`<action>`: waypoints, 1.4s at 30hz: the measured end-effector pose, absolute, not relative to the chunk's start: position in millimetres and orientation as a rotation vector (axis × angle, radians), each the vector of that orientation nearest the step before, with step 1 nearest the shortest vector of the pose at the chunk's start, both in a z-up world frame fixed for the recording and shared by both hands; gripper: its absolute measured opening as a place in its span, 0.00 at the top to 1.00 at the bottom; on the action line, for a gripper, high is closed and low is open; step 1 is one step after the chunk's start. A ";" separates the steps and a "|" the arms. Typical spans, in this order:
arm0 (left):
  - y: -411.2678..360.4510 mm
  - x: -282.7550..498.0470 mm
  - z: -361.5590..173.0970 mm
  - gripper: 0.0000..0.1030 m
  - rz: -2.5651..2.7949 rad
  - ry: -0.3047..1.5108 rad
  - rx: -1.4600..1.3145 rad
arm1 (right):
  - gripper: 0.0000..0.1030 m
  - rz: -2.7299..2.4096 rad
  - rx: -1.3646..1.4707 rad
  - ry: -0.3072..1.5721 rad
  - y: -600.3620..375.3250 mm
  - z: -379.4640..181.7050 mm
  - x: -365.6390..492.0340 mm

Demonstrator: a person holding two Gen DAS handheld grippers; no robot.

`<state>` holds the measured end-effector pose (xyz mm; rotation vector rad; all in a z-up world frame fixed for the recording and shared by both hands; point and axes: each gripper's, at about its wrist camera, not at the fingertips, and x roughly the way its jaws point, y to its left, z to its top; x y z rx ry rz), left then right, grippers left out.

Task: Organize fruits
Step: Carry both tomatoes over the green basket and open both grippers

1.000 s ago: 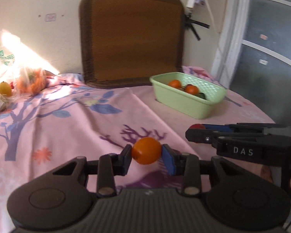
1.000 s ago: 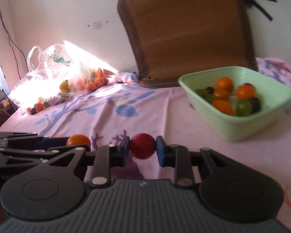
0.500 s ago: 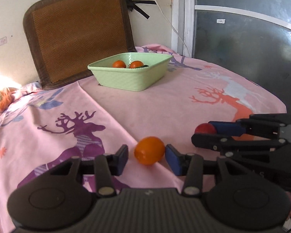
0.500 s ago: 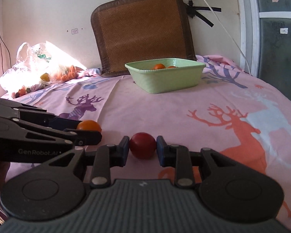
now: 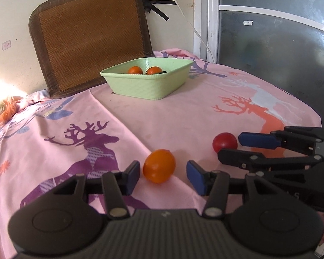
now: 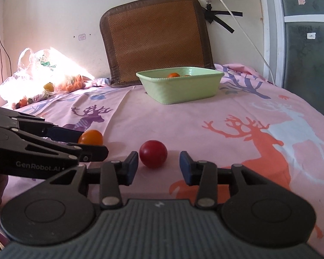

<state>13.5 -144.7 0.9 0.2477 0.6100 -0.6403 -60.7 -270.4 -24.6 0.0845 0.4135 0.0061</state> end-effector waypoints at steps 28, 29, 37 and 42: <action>-234.5 214.3 64.1 0.69 -0.677 0.701 0.017 | 0.70 -0.007 0.129 0.348 -332.9 26.7 97.3; -238.1 220.6 59.0 0.68 -0.680 0.721 0.012 | 0.69 -0.013 0.117 0.346 -332.2 25.3 99.8; -235.4 227.1 41.2 0.63 -0.641 0.752 -0.004 | 0.68 -0.031 0.098 0.329 -329.7 25.6 97.0; -209.8 187.7 62.3 0.59 -0.619 0.662 0.023 | 0.68 -0.052 0.169 0.318 -328.4 27.2 69.0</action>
